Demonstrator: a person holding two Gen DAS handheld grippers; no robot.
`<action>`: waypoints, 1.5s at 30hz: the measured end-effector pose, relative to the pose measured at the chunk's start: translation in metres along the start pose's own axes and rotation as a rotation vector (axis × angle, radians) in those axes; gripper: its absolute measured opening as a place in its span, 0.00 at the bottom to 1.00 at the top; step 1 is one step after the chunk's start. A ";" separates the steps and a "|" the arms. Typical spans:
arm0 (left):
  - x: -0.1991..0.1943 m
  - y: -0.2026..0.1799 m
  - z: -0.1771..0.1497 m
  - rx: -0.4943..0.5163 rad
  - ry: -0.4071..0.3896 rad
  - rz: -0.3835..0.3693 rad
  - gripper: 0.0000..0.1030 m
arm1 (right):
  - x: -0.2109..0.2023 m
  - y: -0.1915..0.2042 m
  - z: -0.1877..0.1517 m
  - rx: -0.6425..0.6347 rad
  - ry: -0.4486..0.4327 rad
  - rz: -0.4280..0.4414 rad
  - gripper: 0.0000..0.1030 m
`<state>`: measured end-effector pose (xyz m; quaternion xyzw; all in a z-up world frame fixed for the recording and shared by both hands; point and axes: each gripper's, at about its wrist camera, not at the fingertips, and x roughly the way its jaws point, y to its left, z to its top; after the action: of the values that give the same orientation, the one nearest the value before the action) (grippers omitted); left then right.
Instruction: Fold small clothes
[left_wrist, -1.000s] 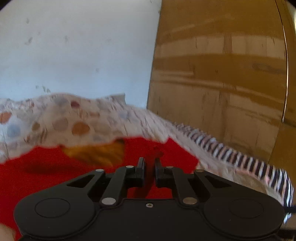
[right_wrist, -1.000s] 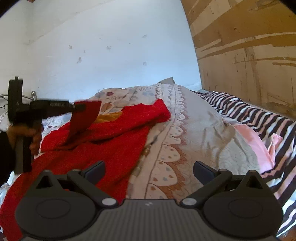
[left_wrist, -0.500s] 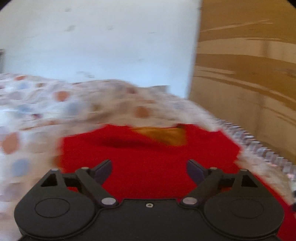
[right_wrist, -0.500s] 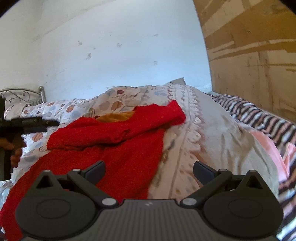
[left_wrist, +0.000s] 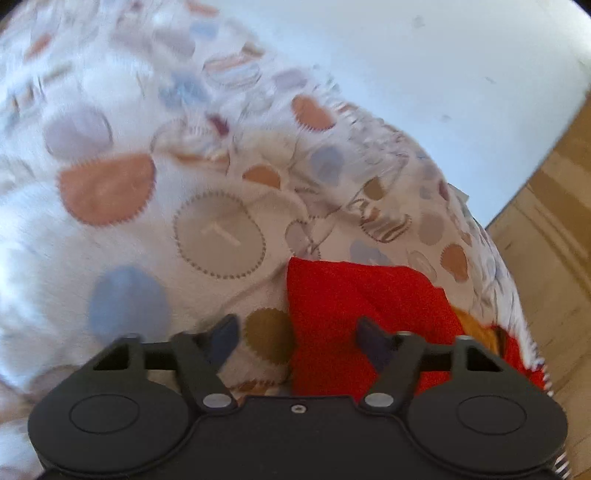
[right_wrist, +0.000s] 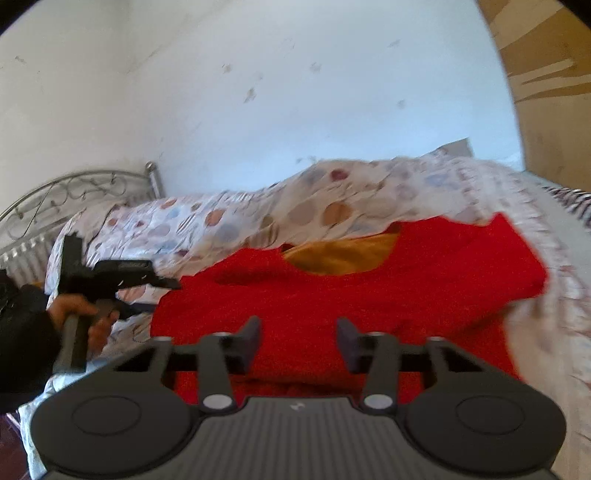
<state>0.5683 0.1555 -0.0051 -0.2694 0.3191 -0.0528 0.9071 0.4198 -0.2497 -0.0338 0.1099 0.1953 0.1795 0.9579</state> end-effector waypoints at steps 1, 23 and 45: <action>0.004 -0.002 0.004 0.002 0.001 -0.026 0.34 | 0.009 -0.001 -0.002 0.003 0.028 -0.009 0.26; -0.029 0.001 -0.022 0.193 0.005 -0.091 0.72 | 0.025 -0.006 -0.018 0.017 0.085 -0.018 0.27; -0.073 -0.042 -0.049 0.191 0.153 0.176 0.69 | -0.063 0.005 -0.015 -0.056 -0.043 -0.058 0.98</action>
<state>0.4837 0.1171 0.0251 -0.1483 0.4033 -0.0236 0.9027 0.3579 -0.2669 -0.0250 0.0812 0.1727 0.1548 0.9693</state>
